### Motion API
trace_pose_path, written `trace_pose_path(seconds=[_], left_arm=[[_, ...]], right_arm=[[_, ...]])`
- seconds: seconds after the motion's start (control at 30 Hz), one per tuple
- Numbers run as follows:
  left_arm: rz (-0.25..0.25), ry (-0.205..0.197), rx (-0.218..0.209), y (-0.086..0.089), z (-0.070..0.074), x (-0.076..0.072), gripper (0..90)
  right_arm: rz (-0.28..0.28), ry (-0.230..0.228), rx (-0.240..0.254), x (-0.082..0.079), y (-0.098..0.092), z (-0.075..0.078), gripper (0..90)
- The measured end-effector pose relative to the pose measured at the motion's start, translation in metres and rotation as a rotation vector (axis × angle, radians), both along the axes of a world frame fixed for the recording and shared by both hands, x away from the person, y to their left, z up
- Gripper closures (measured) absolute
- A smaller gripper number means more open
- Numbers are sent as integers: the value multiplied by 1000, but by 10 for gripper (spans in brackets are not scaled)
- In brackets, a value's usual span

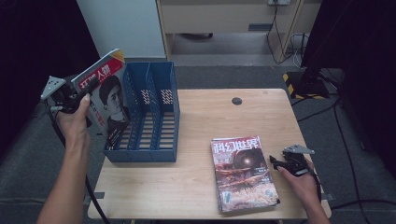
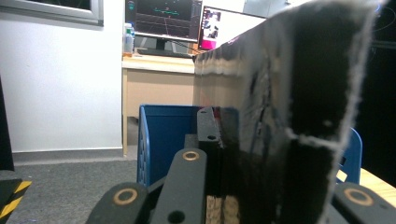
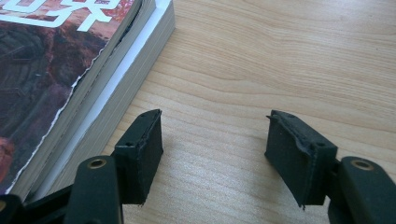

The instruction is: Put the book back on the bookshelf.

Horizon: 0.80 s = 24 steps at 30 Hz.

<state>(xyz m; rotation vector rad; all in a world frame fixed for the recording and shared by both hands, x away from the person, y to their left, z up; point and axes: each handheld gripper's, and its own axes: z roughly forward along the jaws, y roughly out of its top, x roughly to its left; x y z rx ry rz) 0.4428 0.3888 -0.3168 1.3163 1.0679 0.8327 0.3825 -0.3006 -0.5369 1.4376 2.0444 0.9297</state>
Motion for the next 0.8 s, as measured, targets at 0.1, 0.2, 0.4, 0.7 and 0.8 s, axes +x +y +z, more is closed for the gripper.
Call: trace_pose_path(seconds=[0.1,0.2,0.4,0.7,0.8], left_arm=[[-3,4,-2,0,-2,0,857],[-4,1,-11,-1,-4,1,857],[-4,-3,-11,-1,-8,0,857],[-5,-8,-23,1,-16,-4,857],[-9,-8,-27,2,-19,-6,857]], right_arm=[[0,0,0,0,0,0,362],[0,1,1,0,0,0,362],[0,0,0,0,0,0,362],[-3,-1,-1,0,0,0,363],[-3,0,0,0,0,0,363]])
